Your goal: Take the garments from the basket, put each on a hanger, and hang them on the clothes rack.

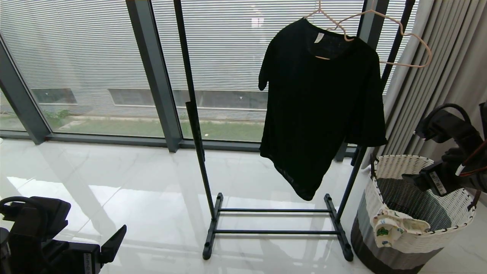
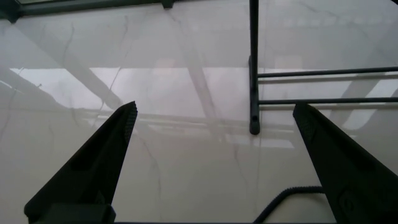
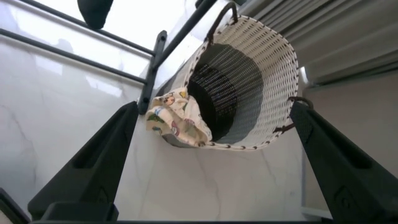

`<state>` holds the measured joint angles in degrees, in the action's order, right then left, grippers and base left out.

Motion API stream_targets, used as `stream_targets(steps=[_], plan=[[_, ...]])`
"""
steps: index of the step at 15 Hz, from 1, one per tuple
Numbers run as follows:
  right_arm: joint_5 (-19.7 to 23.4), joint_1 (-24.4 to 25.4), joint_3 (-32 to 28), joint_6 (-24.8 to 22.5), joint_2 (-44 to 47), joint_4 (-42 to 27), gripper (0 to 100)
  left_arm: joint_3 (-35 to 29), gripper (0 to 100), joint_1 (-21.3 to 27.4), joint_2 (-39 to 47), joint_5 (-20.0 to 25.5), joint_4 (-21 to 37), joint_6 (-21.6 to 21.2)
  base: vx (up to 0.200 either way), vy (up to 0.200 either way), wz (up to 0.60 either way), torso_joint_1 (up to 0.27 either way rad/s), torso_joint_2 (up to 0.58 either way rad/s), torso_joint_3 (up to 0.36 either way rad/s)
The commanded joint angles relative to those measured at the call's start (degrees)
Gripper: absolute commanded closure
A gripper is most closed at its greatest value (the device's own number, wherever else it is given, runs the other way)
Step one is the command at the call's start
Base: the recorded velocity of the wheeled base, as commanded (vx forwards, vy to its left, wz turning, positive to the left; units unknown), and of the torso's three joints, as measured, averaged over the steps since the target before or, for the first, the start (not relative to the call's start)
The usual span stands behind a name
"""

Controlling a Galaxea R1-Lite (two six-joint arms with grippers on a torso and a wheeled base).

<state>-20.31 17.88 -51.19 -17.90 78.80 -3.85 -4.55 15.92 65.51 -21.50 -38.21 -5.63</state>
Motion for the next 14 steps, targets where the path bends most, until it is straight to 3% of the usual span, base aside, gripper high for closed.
stream_targets(steps=[1,3,6,14], plan=[[0.01,0.05,1.53,-0.03,-1.1,0.07,0,-0.02,0,0.08,-0.03,-0.03,-0.03,0.01,0.2,0.0,0.0,0.002,0.01,0.007],[0.01,0.05,2.76,-0.03,-1.46,0.07,0,-0.02,0,0.16,-0.03,-0.03,-0.03,0.01,0.2,0.0,0.0,0.002,0.0,0.005],[0.18,0.05,4.52,-0.12,-2.6,0.07,0,-0.02,0,0.69,-0.3,-0.03,-0.03,-0.78,0.2,-0.2,0.0,0.002,0.0,0.004],[3.87,0.05,10.14,-3.29,-6.73,-0.01,0,-0.02,0,0.78,-0.39,-0.03,-0.03,-1.31,0.0,-0.2,0.0,0.002,0.01,0.005]])
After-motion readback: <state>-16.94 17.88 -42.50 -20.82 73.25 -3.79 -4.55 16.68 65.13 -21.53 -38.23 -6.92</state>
